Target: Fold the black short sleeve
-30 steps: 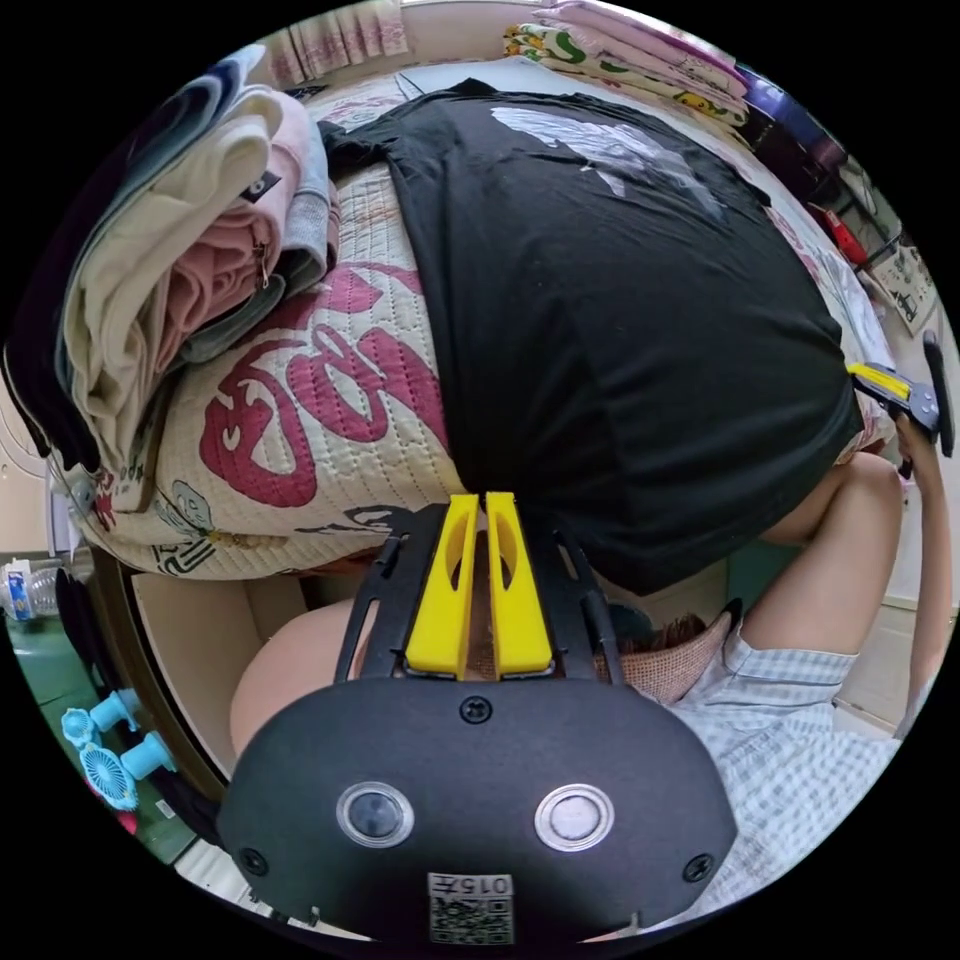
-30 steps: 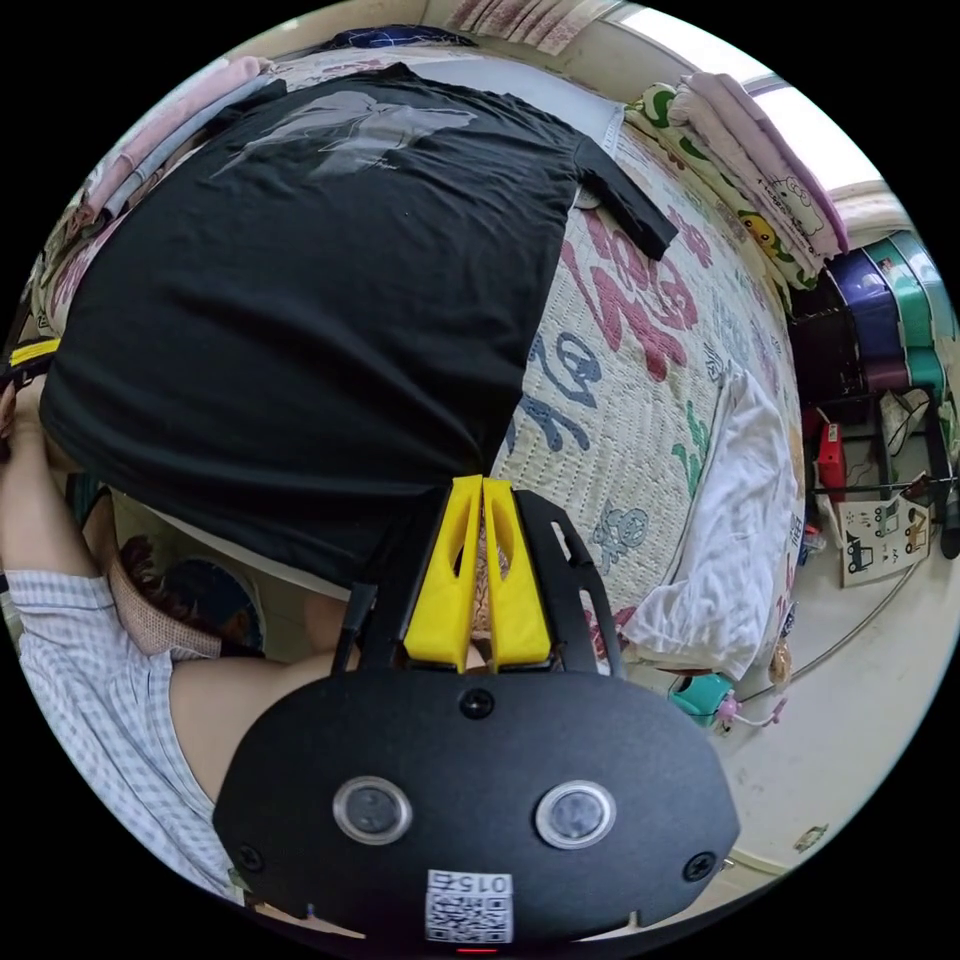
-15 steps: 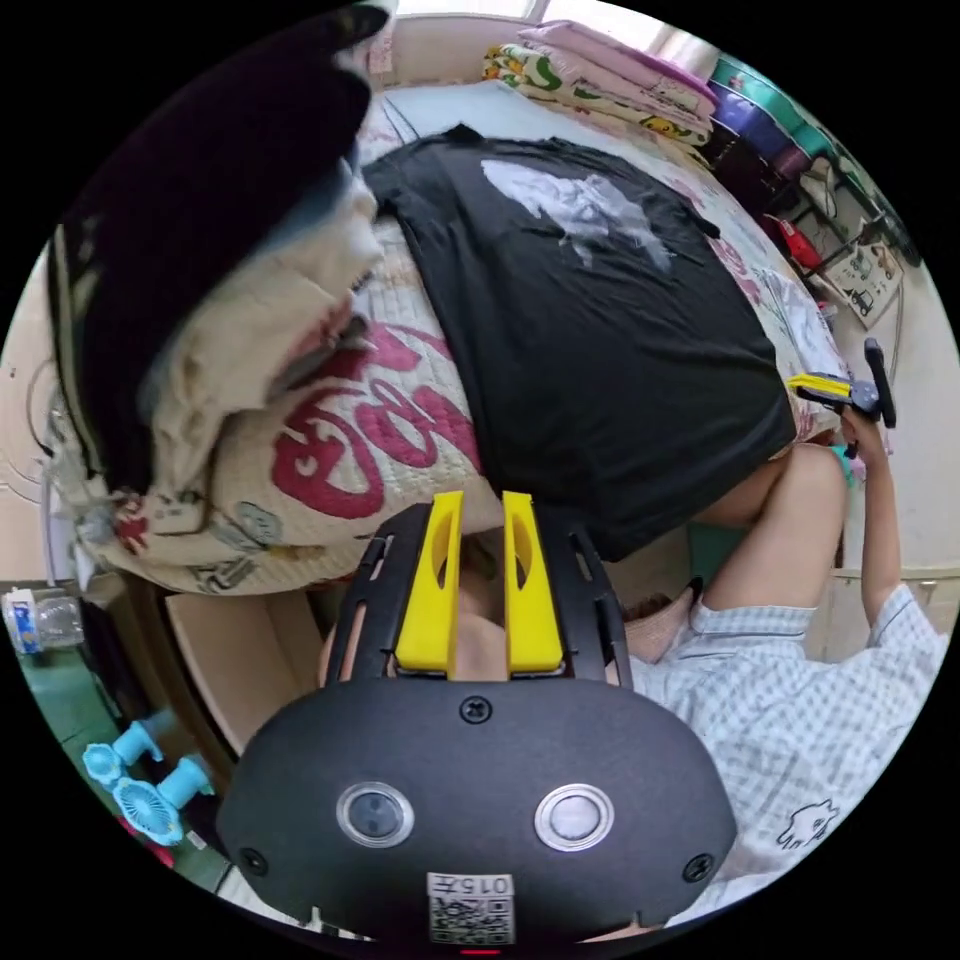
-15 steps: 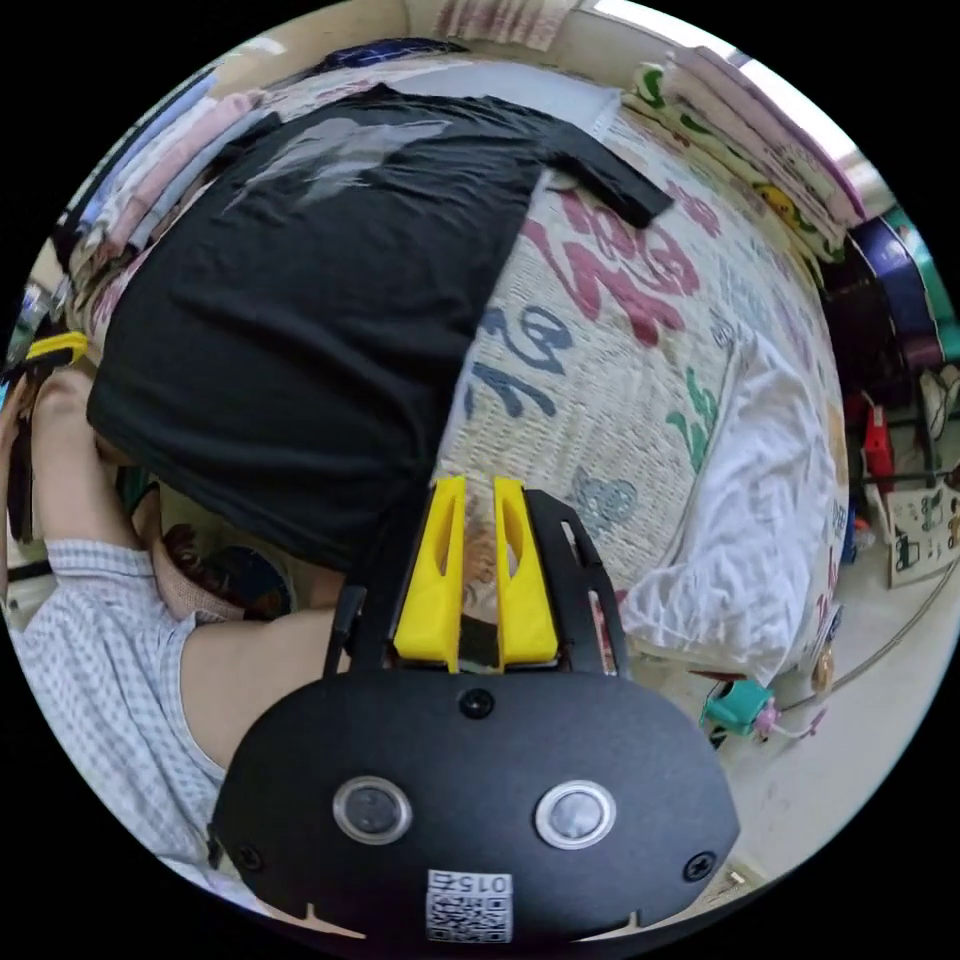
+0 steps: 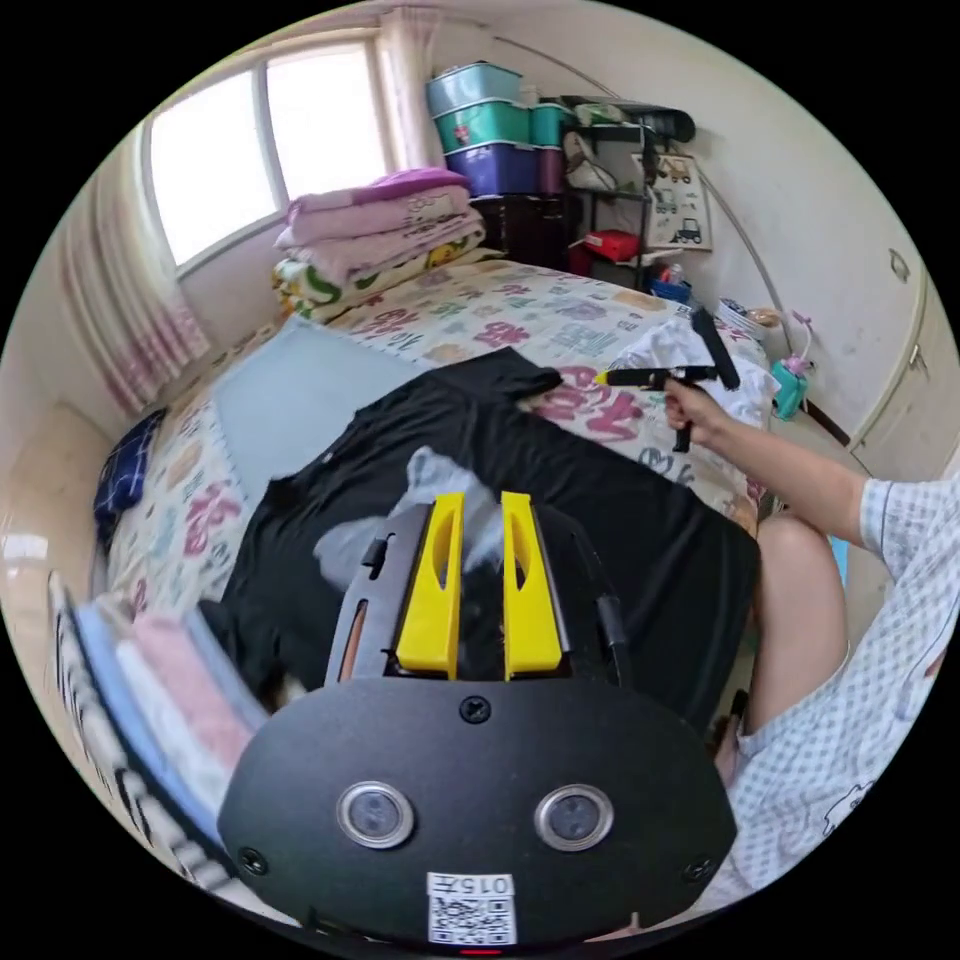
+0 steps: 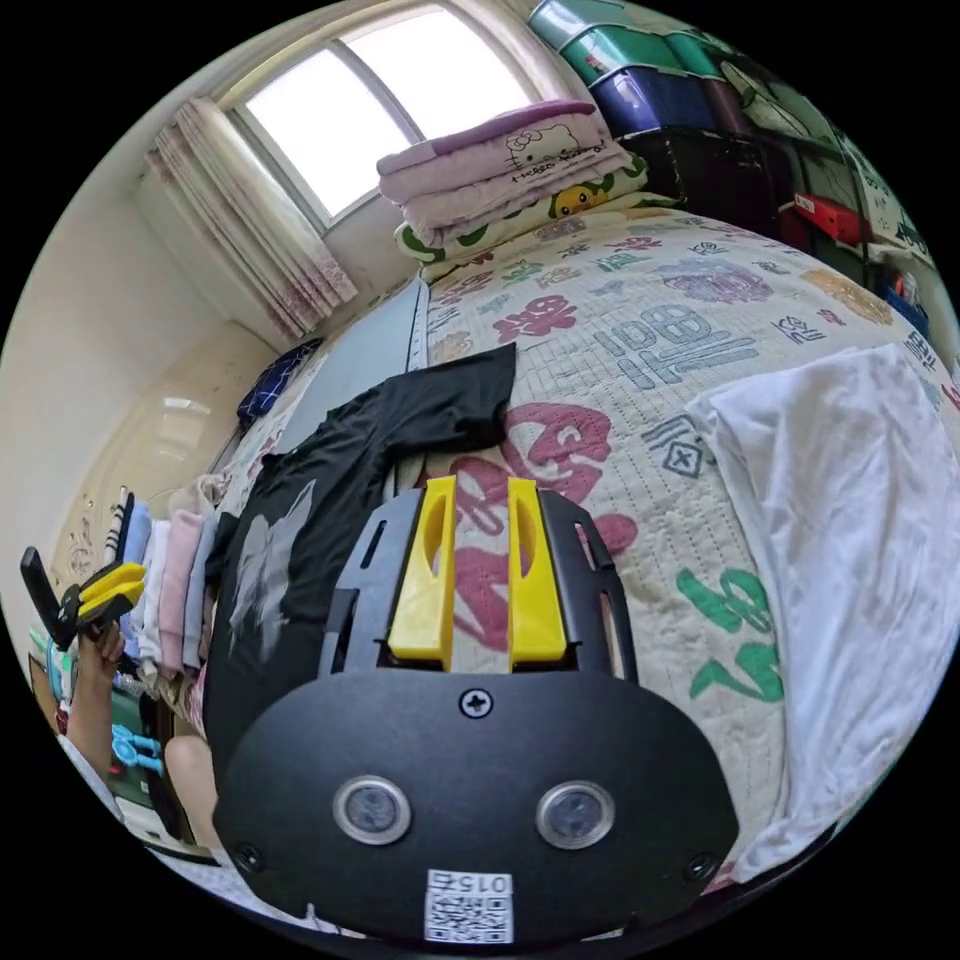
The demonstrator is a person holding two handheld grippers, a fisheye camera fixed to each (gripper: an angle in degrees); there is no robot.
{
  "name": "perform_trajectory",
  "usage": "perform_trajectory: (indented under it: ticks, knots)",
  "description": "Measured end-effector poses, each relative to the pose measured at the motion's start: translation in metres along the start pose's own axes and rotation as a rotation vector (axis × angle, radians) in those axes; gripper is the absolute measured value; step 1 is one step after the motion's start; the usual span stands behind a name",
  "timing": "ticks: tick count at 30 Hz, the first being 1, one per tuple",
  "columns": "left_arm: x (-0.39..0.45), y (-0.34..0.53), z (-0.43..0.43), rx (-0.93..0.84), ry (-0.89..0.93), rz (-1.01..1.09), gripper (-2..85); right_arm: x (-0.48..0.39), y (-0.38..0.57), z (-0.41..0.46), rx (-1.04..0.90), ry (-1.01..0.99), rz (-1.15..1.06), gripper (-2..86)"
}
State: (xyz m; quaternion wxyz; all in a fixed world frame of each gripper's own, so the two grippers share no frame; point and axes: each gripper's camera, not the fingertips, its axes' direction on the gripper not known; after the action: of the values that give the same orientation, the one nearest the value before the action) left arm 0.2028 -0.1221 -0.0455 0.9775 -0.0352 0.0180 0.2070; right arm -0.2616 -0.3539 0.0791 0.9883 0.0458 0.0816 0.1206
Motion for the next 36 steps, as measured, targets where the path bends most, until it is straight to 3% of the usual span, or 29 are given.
perform_trajectory:
  ticks: [5,10,14,21,23,27,36]
  knots:
    - [-0.001,-0.133,0.128,0.019,0.074,-0.039,5.4,0.048,-0.060,0.020,-0.015,-0.054,0.098,7.9]
    - [0.005,-0.218,0.256,-0.050,0.170,-0.176,6.1,0.095,-0.088,0.001,0.000,-0.142,0.143,-0.2]
    - [-0.002,-0.240,0.331,-0.113,0.174,-0.270,6.9,0.097,-0.097,-0.013,0.017,-0.059,0.094,-0.7]
    - [-0.035,-0.229,0.422,-0.069,0.150,-0.533,6.4,0.126,-0.102,-0.033,0.032,-0.051,0.082,-0.8]
    - [-0.037,-0.223,0.431,-0.063,0.090,-0.549,3.8,0.132,-0.102,-0.036,0.032,-0.045,0.078,-0.8]
    - [-0.052,-0.216,0.436,-0.073,0.149,-0.542,0.0,0.150,-0.095,-0.041,0.035,-0.059,0.080,-0.7]
    - [-0.142,-0.112,0.279,0.105,0.134,-0.592,-0.6,0.146,-0.066,-0.068,0.016,-0.201,-0.041,-0.3]
